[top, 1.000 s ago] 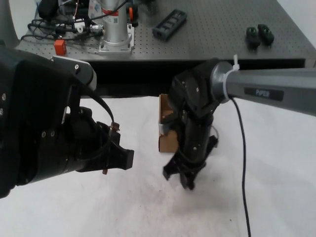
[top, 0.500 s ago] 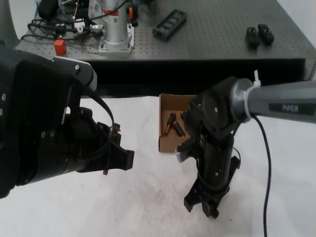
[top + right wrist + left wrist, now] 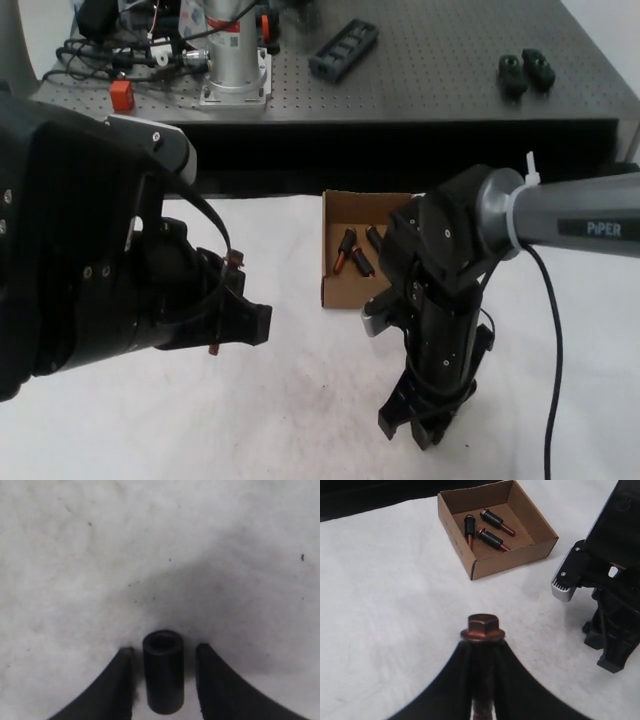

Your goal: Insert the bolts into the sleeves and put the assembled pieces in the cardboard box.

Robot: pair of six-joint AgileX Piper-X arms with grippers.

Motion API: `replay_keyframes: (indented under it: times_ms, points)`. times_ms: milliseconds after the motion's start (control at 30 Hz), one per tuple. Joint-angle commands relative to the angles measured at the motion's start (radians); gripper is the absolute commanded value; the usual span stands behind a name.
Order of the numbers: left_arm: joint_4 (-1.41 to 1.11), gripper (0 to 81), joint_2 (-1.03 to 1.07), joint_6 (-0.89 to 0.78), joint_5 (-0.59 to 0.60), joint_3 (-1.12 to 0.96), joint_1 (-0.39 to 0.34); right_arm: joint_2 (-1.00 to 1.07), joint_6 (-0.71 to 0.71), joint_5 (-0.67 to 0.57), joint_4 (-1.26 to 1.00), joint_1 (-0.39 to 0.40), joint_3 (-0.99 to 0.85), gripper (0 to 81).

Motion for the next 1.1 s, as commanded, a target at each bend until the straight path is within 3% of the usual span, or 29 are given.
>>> replay_keyframes:
  times_ms: [0, 167, 300, 533, 667, 833, 967, 1067]
  points:
    - [-0.007, 0.7, -0.009, 0.015, 0.0, -0.004, 0.004, -0.017, 0.005, -0.006, 0.022, -0.003, 0.004, 23.9]
    - [-0.007, 0.7, -0.009, 0.015, 0.0, -0.004, 0.004, -0.019, 0.005, -0.004, 0.018, -0.003, 0.004, 1.1]
    - [-0.009, 0.7, -0.009, 0.015, 0.03, -0.004, 0.004, -0.087, -0.002, -0.024, -0.031, -0.003, 0.01, 3.8]
    - [-0.254, 0.7, 0.001, -0.003, 0.444, 0.05, 0.004, -0.481, 0.006, -0.292, -0.179, -0.082, 0.205, 3.8]
    - [-0.515, 0.7, 0.05, -0.171, 0.655, 0.087, 0.004, -0.728, 0.015, -0.477, -0.261, -0.144, 0.398, 3.8]
    - [-0.823, 0.7, 0.165, -0.388, 0.766, 0.088, 0.004, -0.929, 0.229, -0.825, -0.546, -0.11, 0.65, 3.8]
    - [-1.003, 0.7, 0.262, -0.558, 0.812, 0.088, 0.004, -0.949, 0.454, -0.836, -0.934, -0.031, 0.77, 3.8]
    - [-1.036, 0.7, 0.301, -0.598, 0.83, 0.088, 0.004, -0.923, 0.556, -0.836, -1.14, -0.004, 0.789, 3.8]
